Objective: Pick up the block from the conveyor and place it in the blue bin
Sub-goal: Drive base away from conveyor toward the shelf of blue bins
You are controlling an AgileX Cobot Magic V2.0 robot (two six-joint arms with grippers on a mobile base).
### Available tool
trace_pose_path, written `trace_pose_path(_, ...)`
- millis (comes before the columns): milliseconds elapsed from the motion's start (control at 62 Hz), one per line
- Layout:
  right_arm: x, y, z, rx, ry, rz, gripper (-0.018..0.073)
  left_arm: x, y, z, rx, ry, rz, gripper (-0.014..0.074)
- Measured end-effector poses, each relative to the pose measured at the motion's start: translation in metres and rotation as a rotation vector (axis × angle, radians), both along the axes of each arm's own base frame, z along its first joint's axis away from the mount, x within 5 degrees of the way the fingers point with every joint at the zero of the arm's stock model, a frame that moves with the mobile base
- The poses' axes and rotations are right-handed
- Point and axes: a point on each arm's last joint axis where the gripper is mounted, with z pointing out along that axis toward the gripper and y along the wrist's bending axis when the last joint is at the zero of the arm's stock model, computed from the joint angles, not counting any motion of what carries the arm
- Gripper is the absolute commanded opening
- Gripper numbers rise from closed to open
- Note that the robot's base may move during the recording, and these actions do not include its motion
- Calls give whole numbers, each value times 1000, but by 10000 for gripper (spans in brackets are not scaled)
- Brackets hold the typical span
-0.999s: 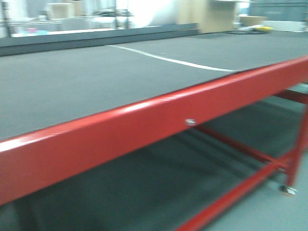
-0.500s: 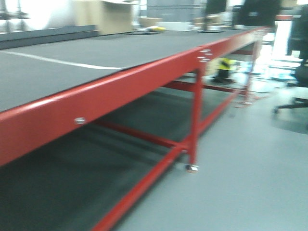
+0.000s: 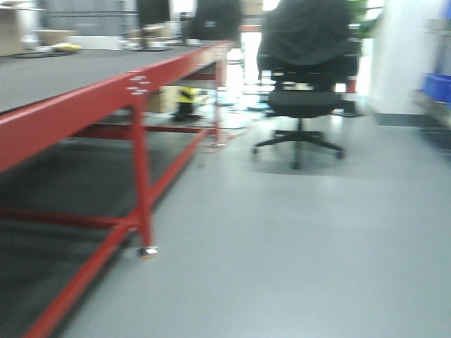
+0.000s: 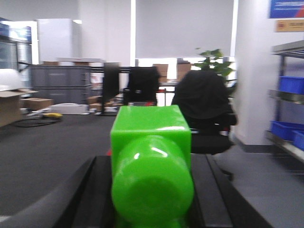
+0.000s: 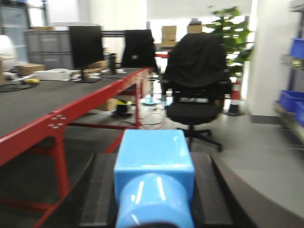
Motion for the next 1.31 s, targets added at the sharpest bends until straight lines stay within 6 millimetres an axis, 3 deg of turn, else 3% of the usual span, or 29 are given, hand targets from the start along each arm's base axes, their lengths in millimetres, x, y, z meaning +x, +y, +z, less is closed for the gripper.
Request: trace_pose_path(1306, -2, 0, 1, 1, -9, 0, -162, 0, 0, 0, 0, 2, 0, -111)
